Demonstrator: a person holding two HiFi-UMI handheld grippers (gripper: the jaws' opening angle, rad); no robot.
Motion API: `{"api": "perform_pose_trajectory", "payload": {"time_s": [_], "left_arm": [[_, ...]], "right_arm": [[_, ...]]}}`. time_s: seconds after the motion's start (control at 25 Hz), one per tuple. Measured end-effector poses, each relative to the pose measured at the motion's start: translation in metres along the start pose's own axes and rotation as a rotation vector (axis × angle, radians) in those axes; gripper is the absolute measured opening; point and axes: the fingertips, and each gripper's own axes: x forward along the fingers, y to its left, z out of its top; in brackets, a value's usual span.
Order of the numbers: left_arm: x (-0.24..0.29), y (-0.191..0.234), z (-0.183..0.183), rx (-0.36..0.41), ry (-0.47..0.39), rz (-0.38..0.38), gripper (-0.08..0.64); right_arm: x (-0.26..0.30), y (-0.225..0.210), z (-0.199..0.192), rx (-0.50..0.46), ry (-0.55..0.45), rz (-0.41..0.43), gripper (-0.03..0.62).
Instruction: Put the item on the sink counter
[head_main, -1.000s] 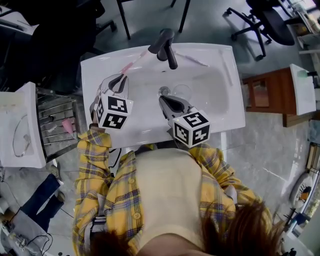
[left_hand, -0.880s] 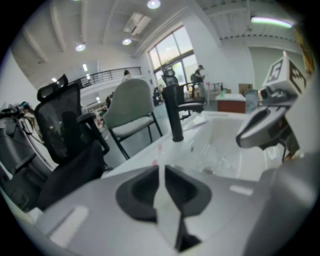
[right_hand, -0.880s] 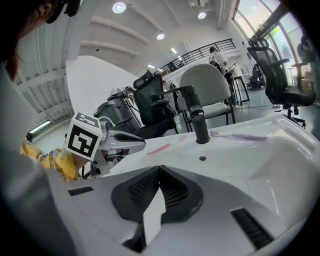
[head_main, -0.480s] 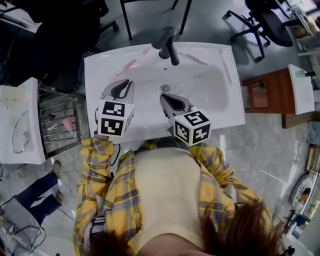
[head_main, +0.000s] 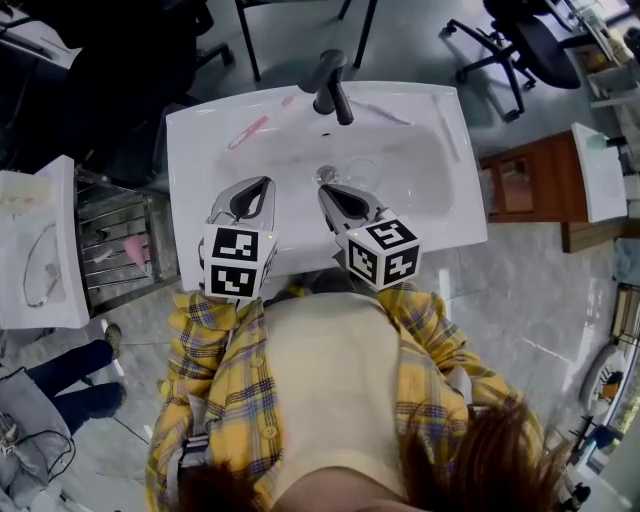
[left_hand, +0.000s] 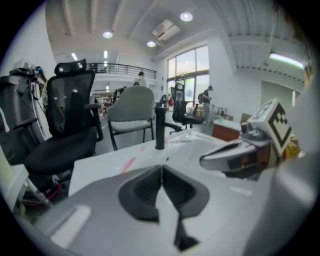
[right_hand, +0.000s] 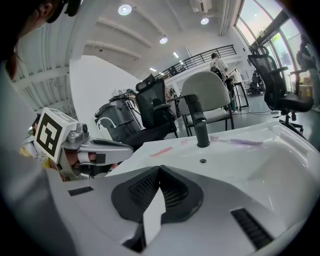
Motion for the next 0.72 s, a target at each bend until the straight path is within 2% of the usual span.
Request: {"api": "perform_pose_trajectory", "payload": {"time_s": [0.32,0.72], "left_arm": [[-0.006,-0.005,-0.012,-0.075,0.003,0.004,0.008],[-0.008,-0.012,-0.026,-0.125,0.032,0.014,0.008]], "right_arm": [[-0.004,0.002,-0.001,-0.008,-0.005,0.0,0.014],[-0.01,0.002,-0.002,-0.02,-0.011,-0.01,0.014]]}}
